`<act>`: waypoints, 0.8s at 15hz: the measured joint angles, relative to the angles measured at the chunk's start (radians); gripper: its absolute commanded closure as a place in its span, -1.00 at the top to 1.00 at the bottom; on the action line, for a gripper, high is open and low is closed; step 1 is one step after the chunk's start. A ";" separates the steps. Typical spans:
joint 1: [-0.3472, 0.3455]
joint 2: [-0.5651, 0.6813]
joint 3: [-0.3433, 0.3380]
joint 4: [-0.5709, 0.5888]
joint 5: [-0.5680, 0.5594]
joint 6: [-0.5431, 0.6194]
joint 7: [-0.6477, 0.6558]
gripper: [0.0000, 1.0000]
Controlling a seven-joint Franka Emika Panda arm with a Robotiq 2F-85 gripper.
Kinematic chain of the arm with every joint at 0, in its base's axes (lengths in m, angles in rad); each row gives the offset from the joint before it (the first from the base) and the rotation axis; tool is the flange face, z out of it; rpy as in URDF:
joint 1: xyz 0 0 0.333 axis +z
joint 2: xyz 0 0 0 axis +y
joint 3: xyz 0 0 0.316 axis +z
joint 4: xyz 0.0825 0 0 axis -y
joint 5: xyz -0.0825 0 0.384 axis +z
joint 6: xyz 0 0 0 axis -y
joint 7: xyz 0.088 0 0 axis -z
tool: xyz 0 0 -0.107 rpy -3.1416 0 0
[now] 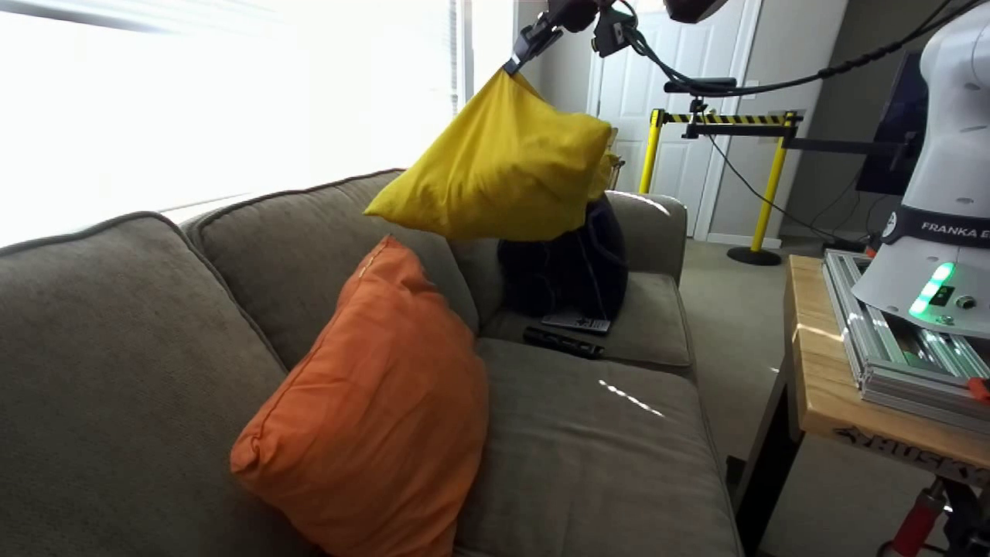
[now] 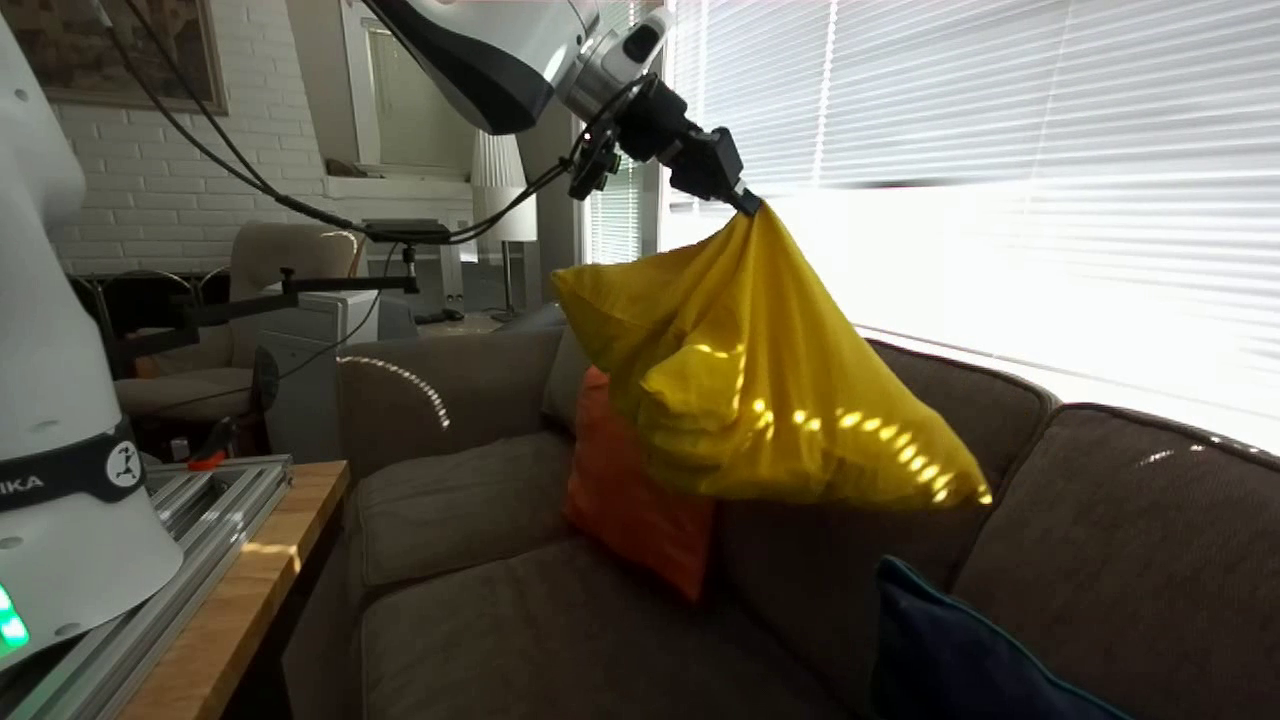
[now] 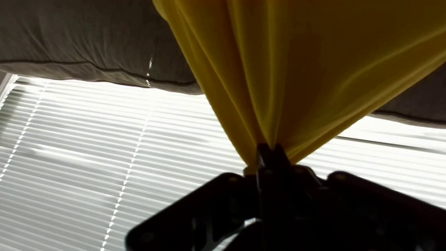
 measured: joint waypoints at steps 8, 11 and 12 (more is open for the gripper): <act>0.002 0.003 0.007 0.010 -0.142 0.000 0.114 -0.99; 0.018 0.003 0.026 0.040 -0.375 -0.002 0.311 -0.99; 0.030 0.003 0.033 0.048 -0.452 -0.002 0.371 -0.99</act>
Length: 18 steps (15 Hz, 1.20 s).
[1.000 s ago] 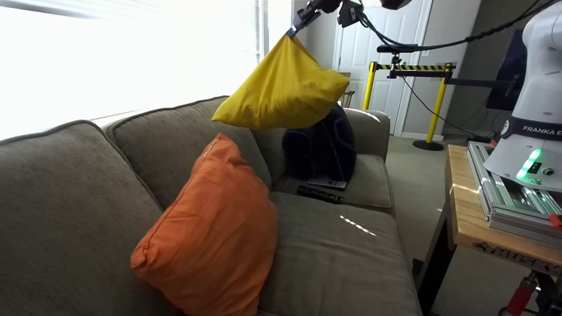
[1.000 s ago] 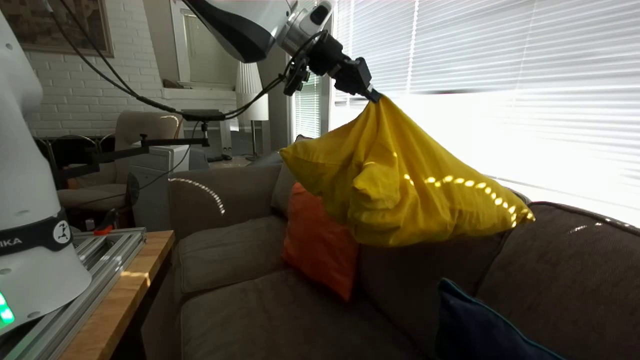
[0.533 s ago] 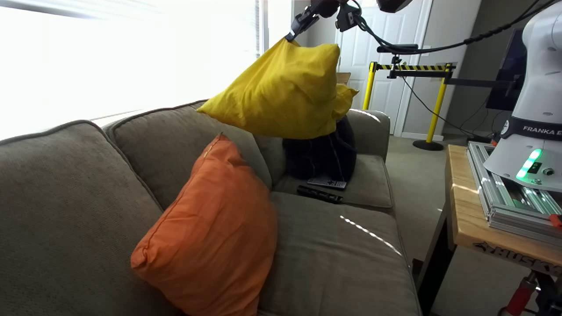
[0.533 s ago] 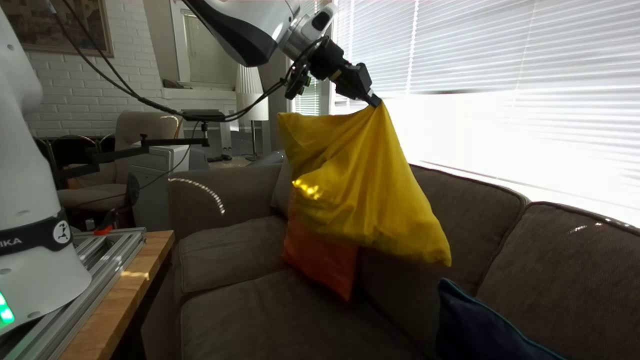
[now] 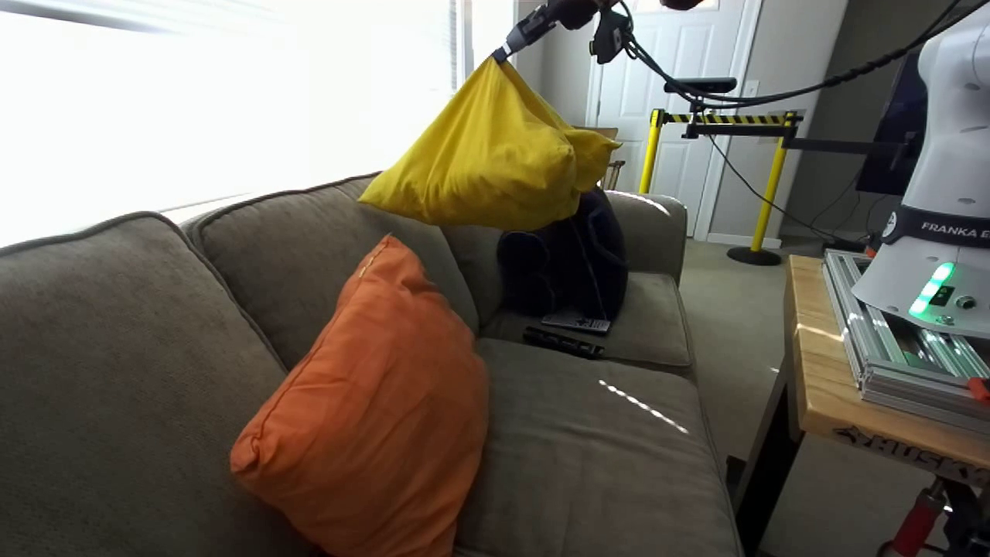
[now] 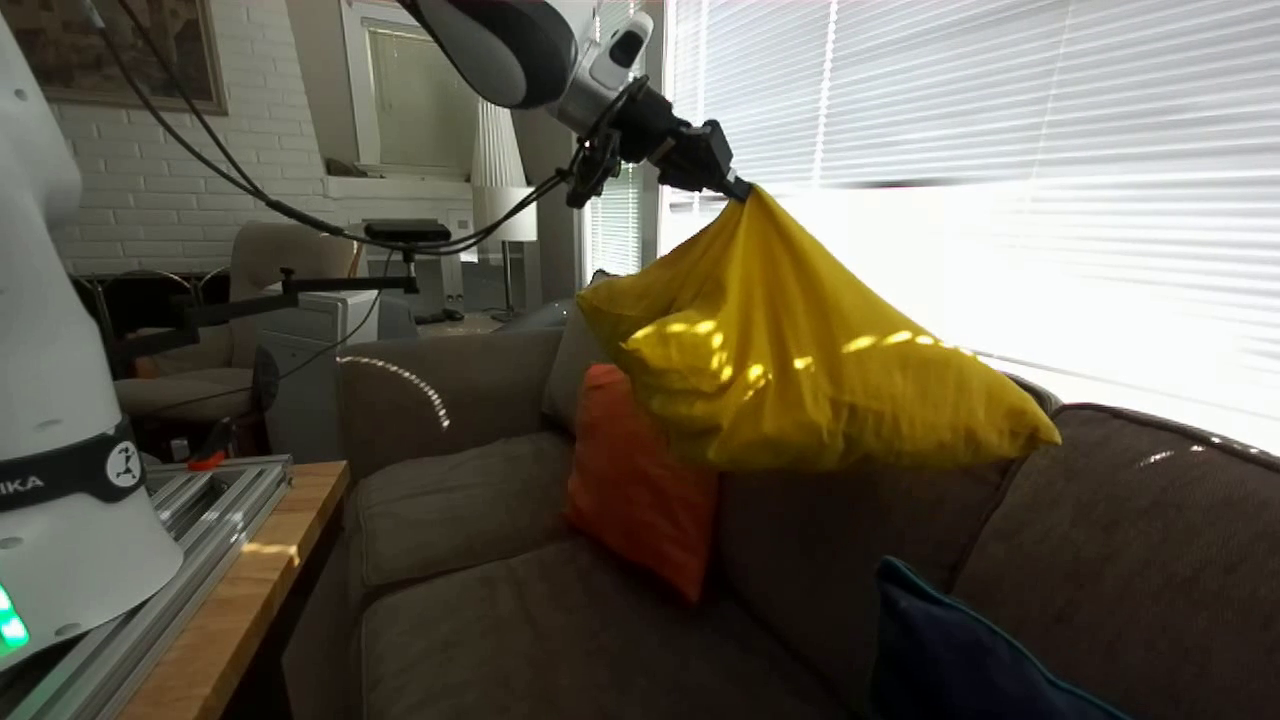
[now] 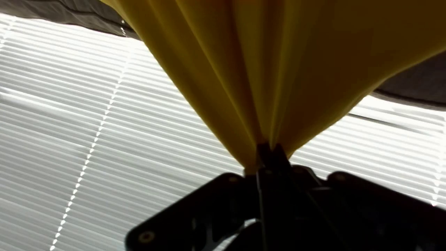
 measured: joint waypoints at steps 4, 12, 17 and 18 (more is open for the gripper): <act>0.079 0.001 0.025 0.006 -0.308 -0.035 0.225 -0.99; 0.113 0.029 0.028 -0.009 -0.401 -0.059 0.302 -0.99; 0.116 0.059 0.030 -0.019 -0.458 -0.121 0.293 -0.99; 0.118 0.066 0.031 -0.027 -0.458 -0.140 0.292 -0.99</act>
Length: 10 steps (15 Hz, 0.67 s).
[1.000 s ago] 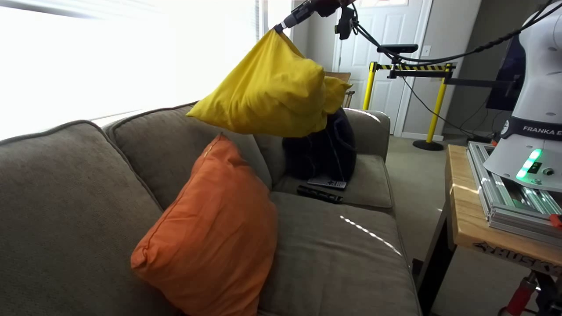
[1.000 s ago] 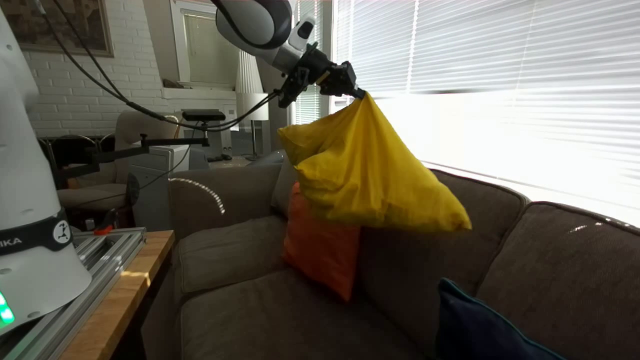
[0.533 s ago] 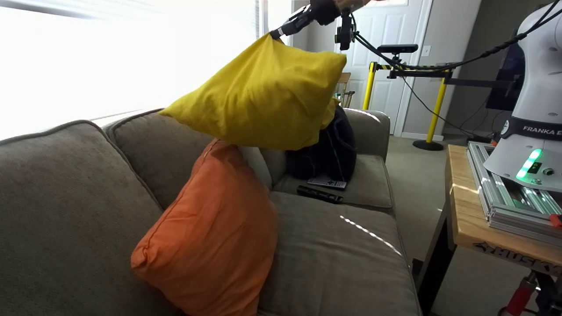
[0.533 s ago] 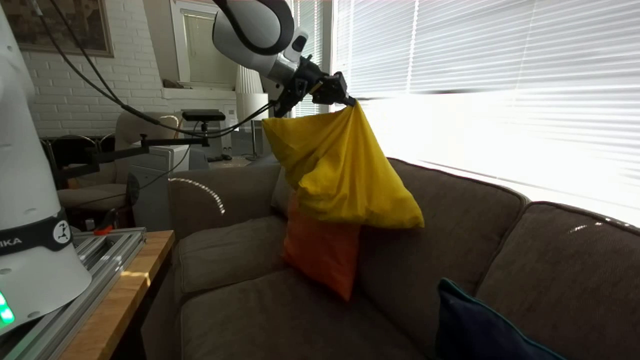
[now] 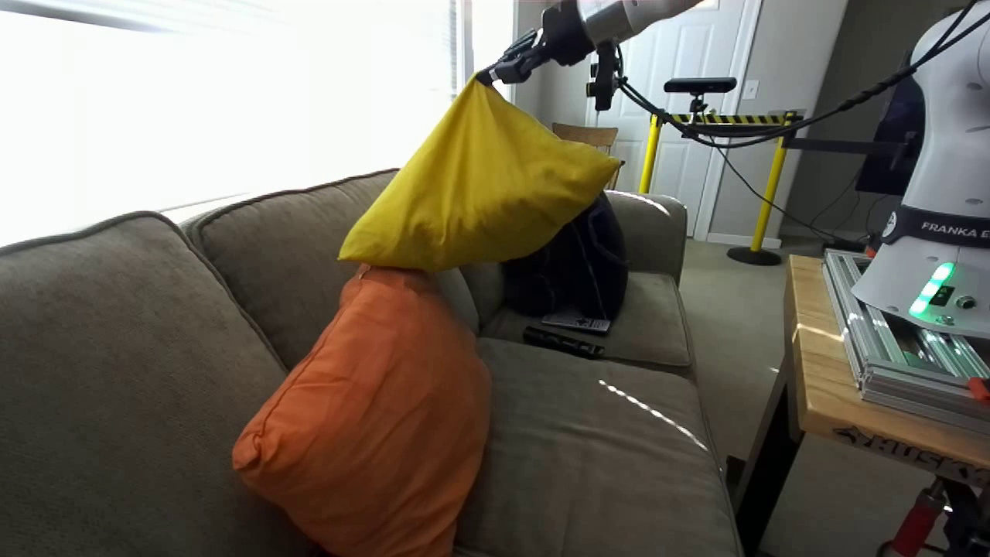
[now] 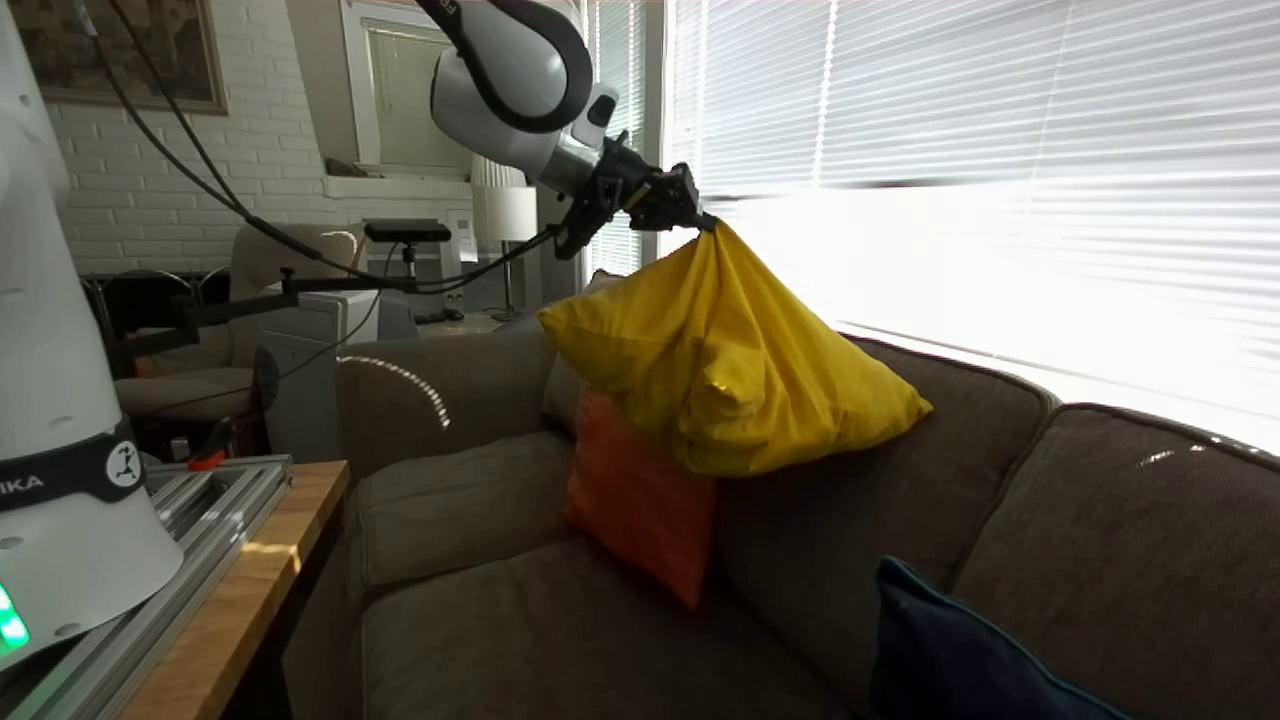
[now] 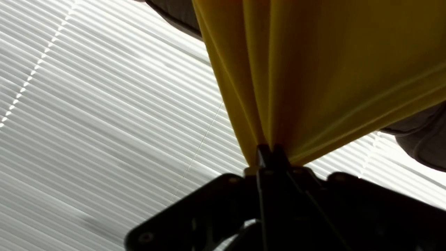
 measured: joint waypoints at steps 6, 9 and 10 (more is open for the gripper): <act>-0.001 0.045 -0.002 -0.030 0.000 -0.077 0.000 -0.96; -0.001 0.045 -0.002 -0.030 0.000 -0.077 0.000 -0.96; -0.001 0.045 -0.002 -0.030 0.000 -0.078 0.000 -0.96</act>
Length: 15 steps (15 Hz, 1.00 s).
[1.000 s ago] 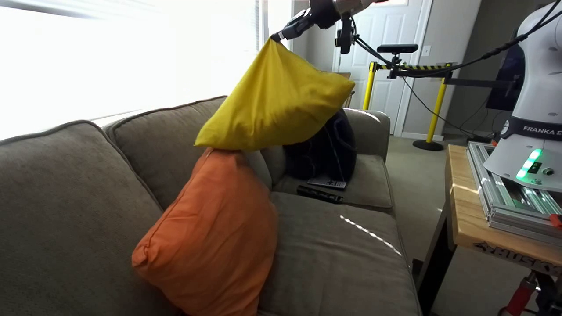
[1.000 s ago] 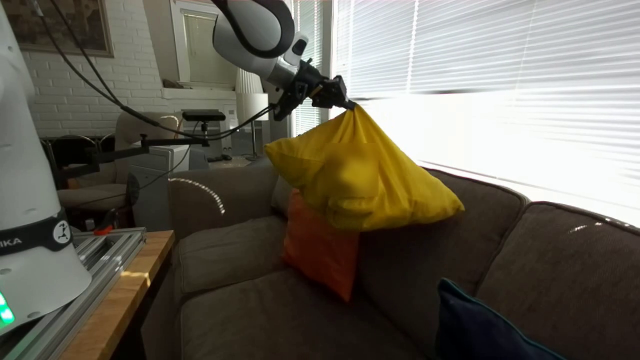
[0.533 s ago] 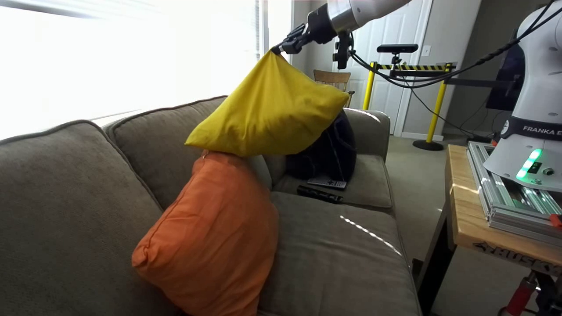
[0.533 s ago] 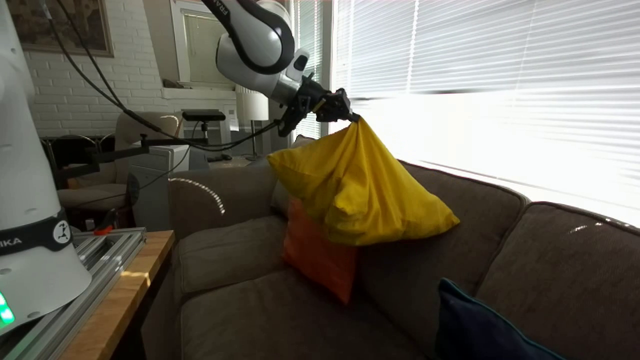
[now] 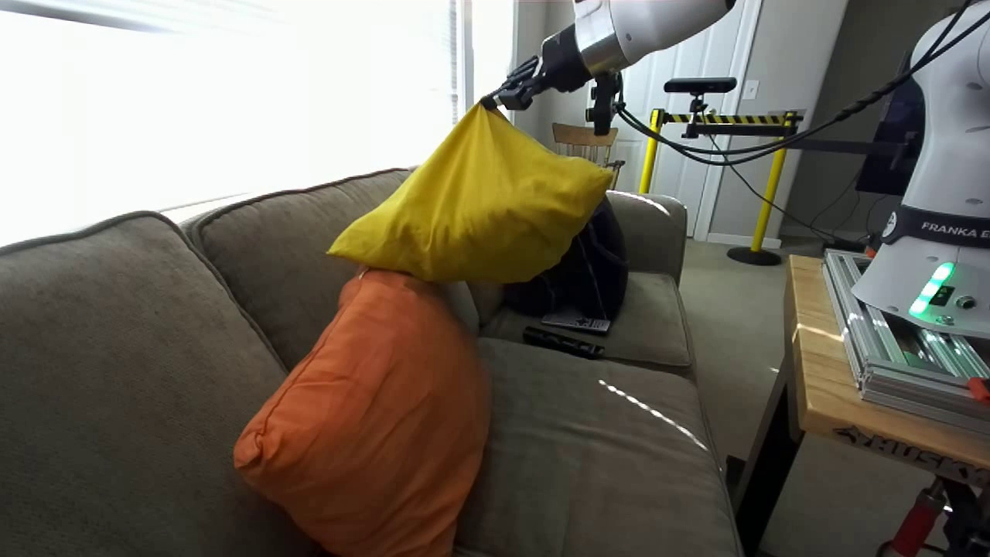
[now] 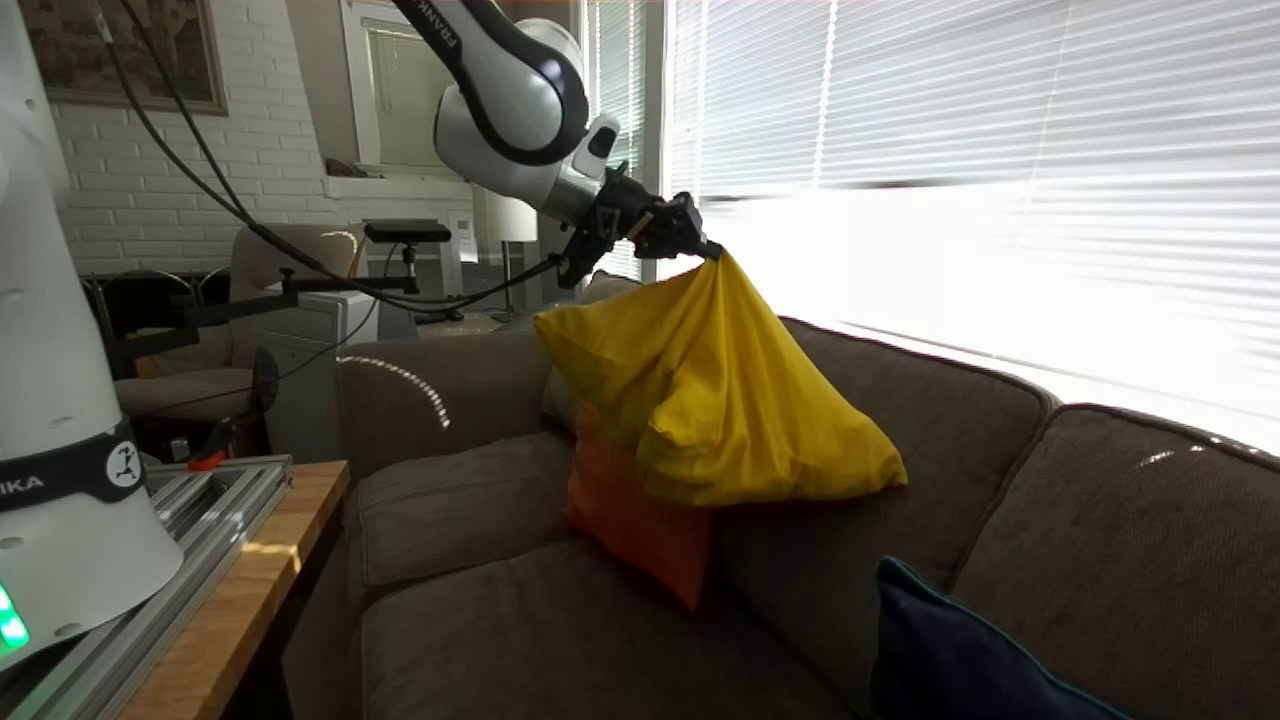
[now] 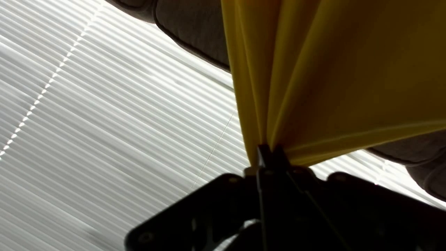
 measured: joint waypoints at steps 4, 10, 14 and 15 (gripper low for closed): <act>0.000 0.001 0.000 -0.001 0.000 0.000 0.000 -0.99; -0.001 -0.062 -0.001 -0.005 0.004 0.118 -0.036 -0.99; -0.004 -0.159 -0.002 -0.032 0.004 0.158 -0.114 -0.99; -0.003 -0.179 0.000 -0.042 0.004 0.149 -0.139 -0.99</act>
